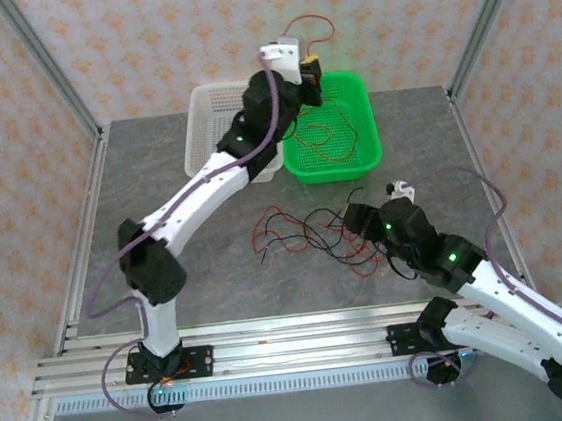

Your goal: Untangle the cables

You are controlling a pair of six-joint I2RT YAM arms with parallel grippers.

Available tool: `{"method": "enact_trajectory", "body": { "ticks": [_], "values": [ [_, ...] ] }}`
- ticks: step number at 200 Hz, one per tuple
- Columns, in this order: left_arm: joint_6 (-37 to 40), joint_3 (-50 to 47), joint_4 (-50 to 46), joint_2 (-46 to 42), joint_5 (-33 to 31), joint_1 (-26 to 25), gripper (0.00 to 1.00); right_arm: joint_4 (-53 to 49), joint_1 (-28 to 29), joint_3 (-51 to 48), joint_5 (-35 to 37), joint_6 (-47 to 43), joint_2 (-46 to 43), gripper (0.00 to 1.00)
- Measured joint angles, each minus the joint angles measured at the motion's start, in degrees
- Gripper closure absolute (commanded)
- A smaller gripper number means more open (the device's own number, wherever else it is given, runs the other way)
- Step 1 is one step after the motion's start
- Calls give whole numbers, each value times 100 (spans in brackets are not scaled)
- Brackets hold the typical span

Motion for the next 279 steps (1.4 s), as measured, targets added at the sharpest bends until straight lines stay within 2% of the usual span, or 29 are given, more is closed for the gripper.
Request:
{"method": "enact_trajectory", "body": {
  "ticks": [33, 65, 80, 105, 123, 151, 191, 226, 251, 279],
  "values": [
    [-101, 691, -173, 1390, 120, 22, 100, -74, 0, -166, 42, 146, -90, 23],
    [-267, 1469, -1001, 2474, 138, 26, 100, -85, 0, -175, 74, 214, -90, 23],
    [-330, 1792, -1449, 2800, 96, 26, 95, -92, 0, -175, 90, 214, -90, 23],
    [-446, 2184, -2079, 3064, 33, 26, 82, -138, 0, -175, 107, 212, -85, 23],
    [-577, 2288, -2380, 3108, -4, 37, 62, -173, 0, -175, 125, 210, -57, 22],
    [-708, 2430, -2734, 3161, 7, 74, 45, -282, 0, -175, 170, 210, 28, 22],
    [-785, 2586, -2957, 3167, 142, 122, 35, -415, 0, -175, 291, 254, 39, 22],
    [-822, 2546, -3211, 2964, 201, 92, 35, -420, 0, -175, 317, 275, 247, 23],
    [-817, 1897, -3279, 2103, -11, -70, 35, -361, -2, -175, 240, 251, 592, 26],
    [-802, 610, -3112, 437, -448, -514, 35, -170, -4, -175, 118, 190, 929, 27]
  ]
}}
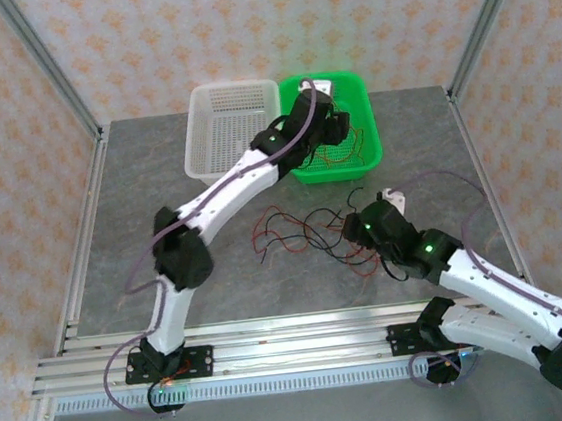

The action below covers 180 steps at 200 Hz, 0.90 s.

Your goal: Untangle the cables

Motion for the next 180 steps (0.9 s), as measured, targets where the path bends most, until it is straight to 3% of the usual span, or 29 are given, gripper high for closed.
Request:
{"method": "enact_trajectory", "body": {
  "ticks": [26, 70, 134, 180],
  "values": [
    [-107, -1322, 367, -1648, -225, -361, 35, 254, 0, 0, -83, -50, 317, 28],
    [-496, -3569, 752, -3580, -522, -201, 34, 603, 0, -61, -149, -20, 717, 34],
    [-1222, -5447, 675, -5451, -863, -216, 34, 852, -170, -275, -328, 44, 831, 41],
    [-1596, -6083, 667, -5735, -896, -216, 34, 1049, -365, -275, -385, -72, 1093, 43]
  ]
}}
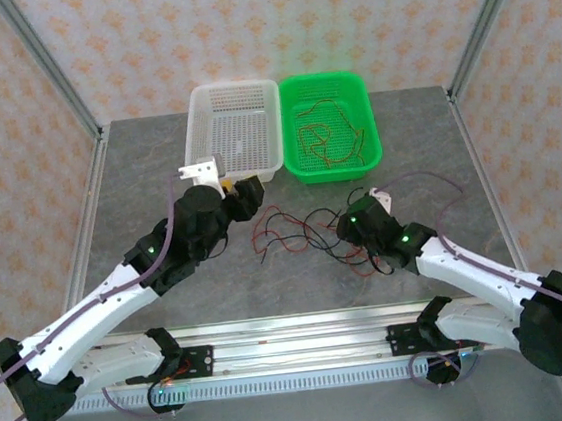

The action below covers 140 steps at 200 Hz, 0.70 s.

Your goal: Untangle the cables

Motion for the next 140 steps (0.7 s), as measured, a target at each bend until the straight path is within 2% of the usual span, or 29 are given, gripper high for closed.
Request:
{"method": "enact_trajectory", "body": {
  "ticks": [74, 140],
  "values": [
    [-127, -168, -28, 142, 44, -2, 34, 341, -149, 278, 107, -367, 619, 52],
    [-87, -118, -26, 245, 44, -2, 34, 468, -164, 656, 177, -535, 1250, 68]
  ]
}}
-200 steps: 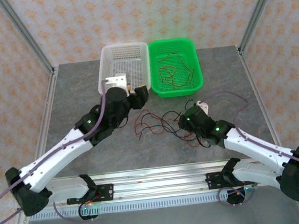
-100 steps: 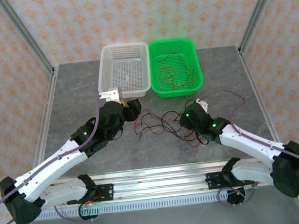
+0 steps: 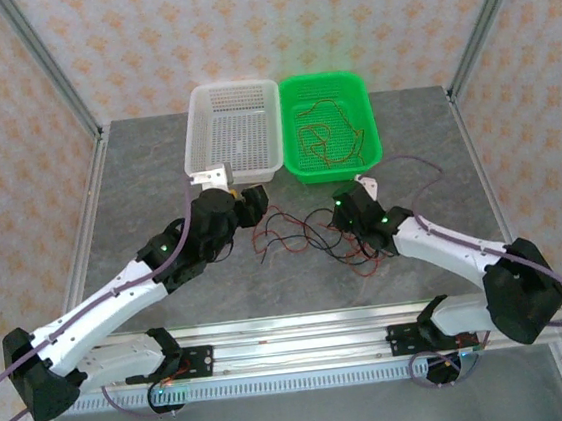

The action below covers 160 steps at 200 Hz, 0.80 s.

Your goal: Untangle the cables

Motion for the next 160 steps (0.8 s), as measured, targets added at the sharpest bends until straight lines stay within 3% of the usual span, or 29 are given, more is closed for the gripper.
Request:
{"method": "enact_trajectory", "body": {
  "ticks": [19, 44, 103, 160],
  "values": [
    [9, 0, 2, 26, 2, 0, 34, -2, 2, 11, -2, -17, 13, 77],
    [9, 2, 7, 39, 2, 0, 34, -2, 0, 31, -13, 26, 13, 100],
    [39, -94, 173, 22, 90, 0, 35, -149, 0, 354, -142, -13, -90, 100],
    [525, -702, 774, -9, 372, -313, 38, -308, 0, 1075, -704, -249, -1019, 100]
  ]
}}
